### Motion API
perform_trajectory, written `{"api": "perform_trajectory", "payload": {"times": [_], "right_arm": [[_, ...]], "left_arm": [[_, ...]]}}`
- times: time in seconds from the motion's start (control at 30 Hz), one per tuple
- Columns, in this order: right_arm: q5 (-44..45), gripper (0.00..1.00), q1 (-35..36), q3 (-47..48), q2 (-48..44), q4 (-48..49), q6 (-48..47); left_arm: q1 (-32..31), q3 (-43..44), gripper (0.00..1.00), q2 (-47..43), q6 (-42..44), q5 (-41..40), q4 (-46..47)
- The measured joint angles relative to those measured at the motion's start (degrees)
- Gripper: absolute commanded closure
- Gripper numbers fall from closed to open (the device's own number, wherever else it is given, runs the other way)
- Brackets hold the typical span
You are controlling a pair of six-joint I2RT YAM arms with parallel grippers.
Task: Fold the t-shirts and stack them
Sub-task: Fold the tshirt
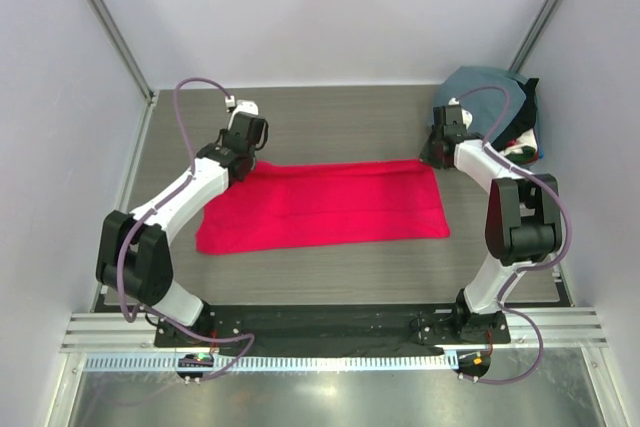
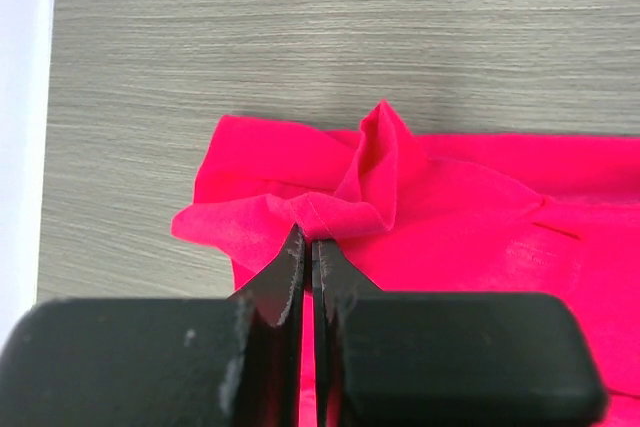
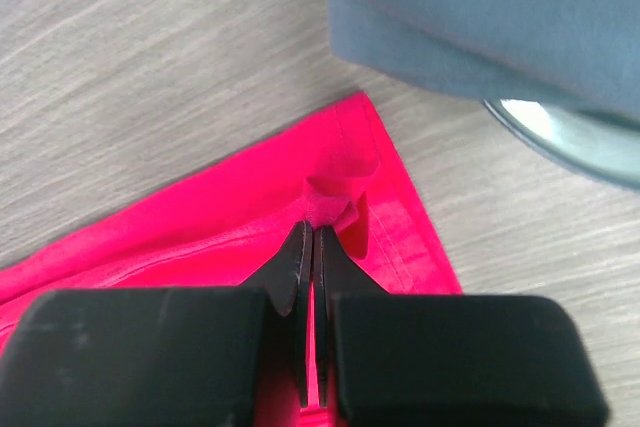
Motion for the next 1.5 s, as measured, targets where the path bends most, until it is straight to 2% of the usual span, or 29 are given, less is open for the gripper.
{"api": "perform_trajectory", "payload": {"times": [0.33,0.53,0.8,0.87,0.9,1.23,1.3,1.37,1.4,1.5], "right_arm": [[1.4,0.96,0.1,-5.3,-3.3,2.8,2.3],[2.2,0.92,0.5,-10.1,-6.8,5.7,3.7],[3.1,0.90,0.7,-17.2,-9.1,10.4,5.9],[3.3,0.88,0.7,-19.4,-9.8,11.5,6.6],[3.4,0.81,0.8,-20.4,-10.1,12.3,6.8],[4.7,0.82,0.8,-26.9,-13.9,16.9,9.0],[5.0,0.61,0.9,-27.4,-14.9,17.8,9.5],[5.5,0.52,0.9,-28.3,-16.0,18.7,9.7],[5.7,0.48,0.9,-28.9,-16.7,19.3,9.9],[6.2,0.48,1.0,-30.7,-18.4,20.2,9.9]], "left_arm": [[-3.5,-2.2,1.00,-3.8,-0.5,-6.0,-2.3],[-4.6,-5.3,1.00,-4.3,-2.4,-9.0,-3.1],[-5.2,-9.9,1.00,-4.4,-5.0,-9.4,-4.4],[-5.4,-10.8,1.00,-4.8,-5.8,-9.4,-4.4],[-5.5,-11.2,1.00,-4.9,-6.1,-9.4,-4.5],[-8.8,-15.1,0.97,-6.3,-7.6,-10.8,-4.9],[-9.7,-15.8,0.97,-6.8,-7.8,-11.3,-5.3],[-10.3,-16.0,0.97,-7.2,-8.2,-12.0,-5.8],[-10.4,-16.1,0.97,-7.4,-8.5,-12.4,-6.0],[-10.6,-16.4,0.98,-8.1,-9.4,-13.3,-6.2]]}}
